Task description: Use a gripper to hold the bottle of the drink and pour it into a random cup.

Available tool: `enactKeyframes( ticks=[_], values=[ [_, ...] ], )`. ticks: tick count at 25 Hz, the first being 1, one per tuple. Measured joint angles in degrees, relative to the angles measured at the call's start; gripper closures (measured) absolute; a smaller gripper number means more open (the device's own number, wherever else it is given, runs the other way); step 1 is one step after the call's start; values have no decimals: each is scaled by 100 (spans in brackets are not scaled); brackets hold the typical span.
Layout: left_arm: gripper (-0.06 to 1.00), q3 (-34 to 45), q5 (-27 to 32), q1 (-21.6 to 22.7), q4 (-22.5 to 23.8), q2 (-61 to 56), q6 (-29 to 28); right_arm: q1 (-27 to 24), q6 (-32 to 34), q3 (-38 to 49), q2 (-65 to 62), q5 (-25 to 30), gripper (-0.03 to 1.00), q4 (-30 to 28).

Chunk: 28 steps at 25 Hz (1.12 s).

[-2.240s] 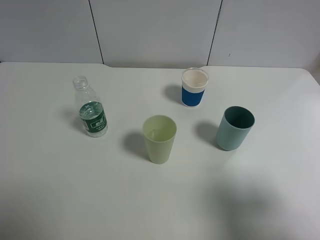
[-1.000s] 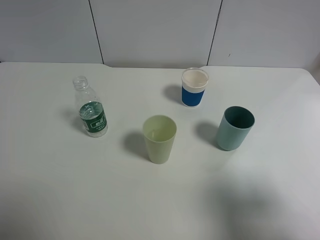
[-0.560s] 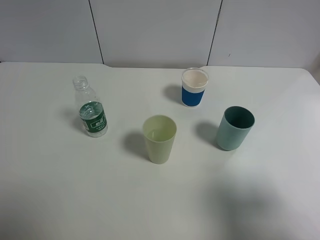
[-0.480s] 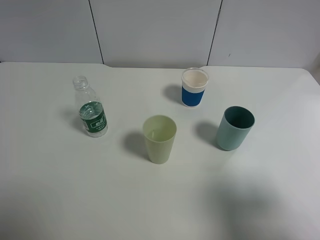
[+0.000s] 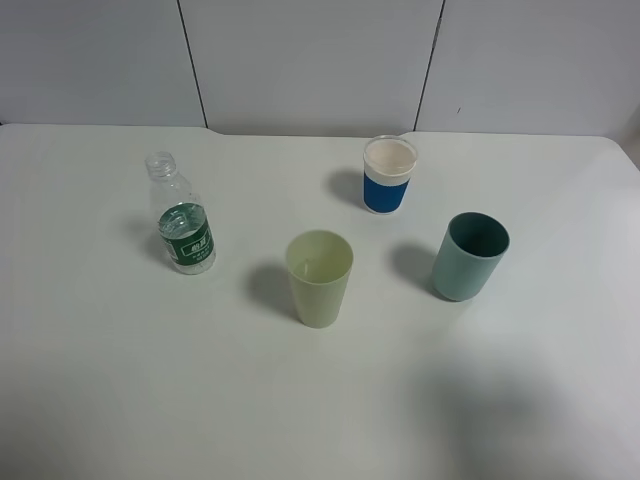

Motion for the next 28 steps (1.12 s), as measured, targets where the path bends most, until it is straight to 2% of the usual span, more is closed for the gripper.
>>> enactKeyframes(
  ticks=[28],
  values=[
    [3,0,0,0,0,0,0,0,0,0,0,0,22,0]
  ],
)
